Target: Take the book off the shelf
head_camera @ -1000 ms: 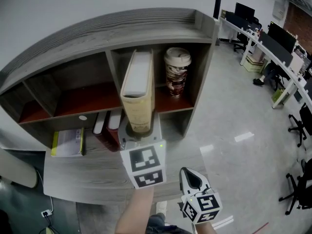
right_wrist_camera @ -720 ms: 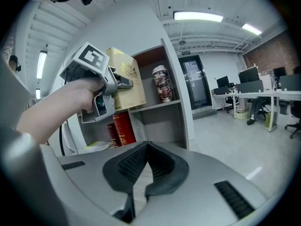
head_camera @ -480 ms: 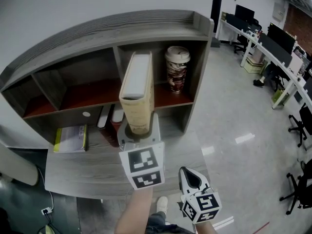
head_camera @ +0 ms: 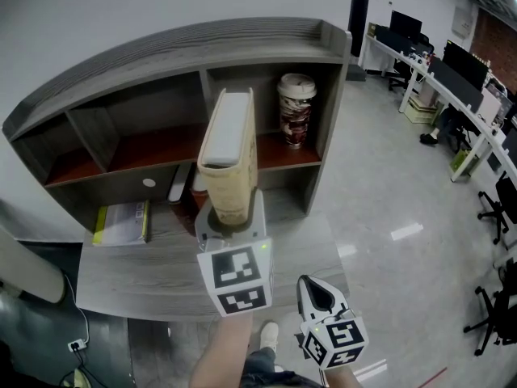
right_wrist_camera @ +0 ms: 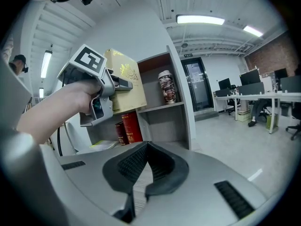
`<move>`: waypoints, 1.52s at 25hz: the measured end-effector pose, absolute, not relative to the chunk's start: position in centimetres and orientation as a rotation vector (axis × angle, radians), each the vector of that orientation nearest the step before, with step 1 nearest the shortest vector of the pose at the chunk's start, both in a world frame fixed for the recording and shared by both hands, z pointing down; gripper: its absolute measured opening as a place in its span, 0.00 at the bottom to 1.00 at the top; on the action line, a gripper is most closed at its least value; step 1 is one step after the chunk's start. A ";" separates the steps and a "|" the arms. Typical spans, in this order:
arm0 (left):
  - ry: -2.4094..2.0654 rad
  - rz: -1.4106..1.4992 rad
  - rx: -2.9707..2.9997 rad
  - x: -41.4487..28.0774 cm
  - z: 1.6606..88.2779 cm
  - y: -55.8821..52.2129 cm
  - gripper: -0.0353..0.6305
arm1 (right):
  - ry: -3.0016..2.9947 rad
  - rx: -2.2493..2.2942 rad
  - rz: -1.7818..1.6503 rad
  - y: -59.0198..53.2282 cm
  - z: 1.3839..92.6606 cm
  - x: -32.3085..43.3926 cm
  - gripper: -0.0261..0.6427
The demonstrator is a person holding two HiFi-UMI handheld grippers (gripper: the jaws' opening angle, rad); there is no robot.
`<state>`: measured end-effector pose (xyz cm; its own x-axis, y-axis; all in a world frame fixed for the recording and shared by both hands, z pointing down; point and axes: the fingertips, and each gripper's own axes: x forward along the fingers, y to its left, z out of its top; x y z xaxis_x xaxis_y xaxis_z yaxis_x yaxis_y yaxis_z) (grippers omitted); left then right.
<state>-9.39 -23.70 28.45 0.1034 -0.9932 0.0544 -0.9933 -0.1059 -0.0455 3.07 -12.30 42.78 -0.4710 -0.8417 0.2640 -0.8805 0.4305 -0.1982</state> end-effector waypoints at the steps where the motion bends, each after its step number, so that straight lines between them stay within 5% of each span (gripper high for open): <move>1: -2.098 0.112 2.332 -9.4 28.5 -23.3 0.38 | -2.551 1.541 0.470 -12.0 42.8 3.0 0.05; 38: -2.131 0.091 2.237 -12.4 30.2 -6.9 0.38 | -2.639 1.446 0.365 1.0 41.3 1.6 0.05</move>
